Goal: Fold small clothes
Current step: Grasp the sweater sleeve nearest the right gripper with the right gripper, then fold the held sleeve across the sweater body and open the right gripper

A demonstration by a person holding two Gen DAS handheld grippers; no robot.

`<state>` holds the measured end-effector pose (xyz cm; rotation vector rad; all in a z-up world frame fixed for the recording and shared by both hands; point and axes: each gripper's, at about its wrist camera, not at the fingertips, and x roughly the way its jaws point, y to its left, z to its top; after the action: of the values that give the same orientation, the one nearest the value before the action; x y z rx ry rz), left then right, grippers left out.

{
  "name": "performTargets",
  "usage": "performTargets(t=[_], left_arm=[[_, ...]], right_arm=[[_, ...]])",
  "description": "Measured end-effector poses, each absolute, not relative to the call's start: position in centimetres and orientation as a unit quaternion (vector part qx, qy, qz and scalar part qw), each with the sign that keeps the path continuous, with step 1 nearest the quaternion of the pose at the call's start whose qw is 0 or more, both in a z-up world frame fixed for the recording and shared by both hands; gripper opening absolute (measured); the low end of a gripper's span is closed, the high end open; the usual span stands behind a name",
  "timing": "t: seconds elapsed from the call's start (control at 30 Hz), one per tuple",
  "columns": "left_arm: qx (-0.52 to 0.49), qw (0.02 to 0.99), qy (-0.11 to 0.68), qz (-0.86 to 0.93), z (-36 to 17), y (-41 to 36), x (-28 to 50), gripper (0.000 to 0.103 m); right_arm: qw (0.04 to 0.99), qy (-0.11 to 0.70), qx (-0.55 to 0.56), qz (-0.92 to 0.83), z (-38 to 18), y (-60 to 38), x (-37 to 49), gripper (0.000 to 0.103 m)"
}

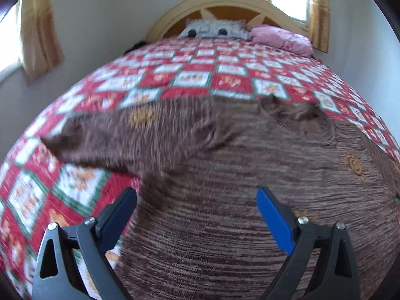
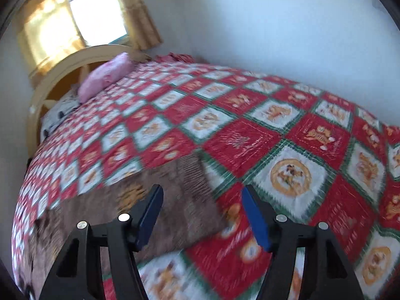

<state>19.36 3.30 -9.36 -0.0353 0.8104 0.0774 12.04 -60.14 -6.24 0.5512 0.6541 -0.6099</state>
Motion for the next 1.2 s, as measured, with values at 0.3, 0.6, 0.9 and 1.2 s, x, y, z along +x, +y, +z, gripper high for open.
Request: performTargets(t=[0.3, 0.6, 0.9, 1.2], left_arm=[[-0.027, 0.900, 0.432, 0.051, -11.0, 3.3, 19.8, 0.101], [-0.028, 0.898, 0.436, 0.049, -11.2, 3.4, 20.4, 0.103], [-0.034, 0.898, 0.435, 0.046, -11.3, 3.6, 20.3, 0.103], [-0.042, 0.898, 0.435, 0.045, -11.4, 3.9, 20.2, 0.103]], right_arm=[[0.850, 0.375, 0.211, -0.305, -9.7, -60.4, 16.5, 0.064], [0.848, 0.426, 0.151, -0.277, -10.2, -59.6, 17.6, 0.034], [0.861, 0.402, 0.179, -0.255, -6.8, -58.1, 17.8, 0.008], [0.908, 0.344, 0.154, -0.183, 1.1, -49.5, 20.4, 0.008]])
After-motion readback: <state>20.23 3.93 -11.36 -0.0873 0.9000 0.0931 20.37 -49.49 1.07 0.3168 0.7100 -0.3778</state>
